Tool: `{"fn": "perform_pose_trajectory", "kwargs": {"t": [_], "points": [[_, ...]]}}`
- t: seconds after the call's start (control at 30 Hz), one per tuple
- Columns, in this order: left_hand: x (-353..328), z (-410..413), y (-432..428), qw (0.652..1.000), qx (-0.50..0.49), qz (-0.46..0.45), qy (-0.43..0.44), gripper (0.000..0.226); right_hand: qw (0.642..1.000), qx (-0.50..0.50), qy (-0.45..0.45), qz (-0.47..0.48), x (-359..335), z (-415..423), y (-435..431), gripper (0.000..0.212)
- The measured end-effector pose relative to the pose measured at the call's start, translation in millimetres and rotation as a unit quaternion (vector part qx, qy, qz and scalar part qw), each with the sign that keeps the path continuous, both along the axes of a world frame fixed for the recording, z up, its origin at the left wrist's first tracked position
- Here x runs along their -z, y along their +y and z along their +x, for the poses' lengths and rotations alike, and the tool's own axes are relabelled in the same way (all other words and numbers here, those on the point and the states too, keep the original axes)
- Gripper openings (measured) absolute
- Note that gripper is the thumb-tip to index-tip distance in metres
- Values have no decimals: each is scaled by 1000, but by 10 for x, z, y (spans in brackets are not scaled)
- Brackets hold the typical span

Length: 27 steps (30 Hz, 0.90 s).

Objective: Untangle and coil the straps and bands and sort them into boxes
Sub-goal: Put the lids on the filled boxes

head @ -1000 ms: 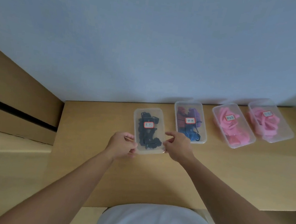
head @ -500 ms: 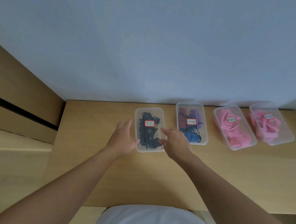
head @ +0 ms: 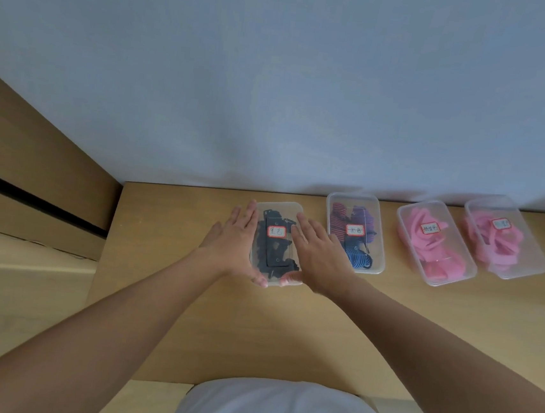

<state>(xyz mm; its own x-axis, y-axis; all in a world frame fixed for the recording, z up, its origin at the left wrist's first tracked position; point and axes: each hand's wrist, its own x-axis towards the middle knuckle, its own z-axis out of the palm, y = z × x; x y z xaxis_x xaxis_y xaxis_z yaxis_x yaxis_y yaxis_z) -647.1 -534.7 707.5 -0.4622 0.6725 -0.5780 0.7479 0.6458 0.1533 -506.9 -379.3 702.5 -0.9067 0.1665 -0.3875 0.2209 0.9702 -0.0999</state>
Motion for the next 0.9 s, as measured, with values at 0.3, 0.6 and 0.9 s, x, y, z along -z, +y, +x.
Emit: {"fn": "perform_pose_trajectory", "kwargs": {"t": [0.3, 0.6, 0.9], "points": [[-101, -72, 138, 998, 41, -39, 18, 163, 998, -61, 7, 25, 160, -152, 74, 127], [-38, -84, 142, 998, 39, -39, 12, 160, 993, 32, 108, -20, 322, -320, -227, 101], [114, 45, 59, 999, -9, 16, -26, 168, 989, 85, 116, -31, 454, -337, -218, 96]]}}
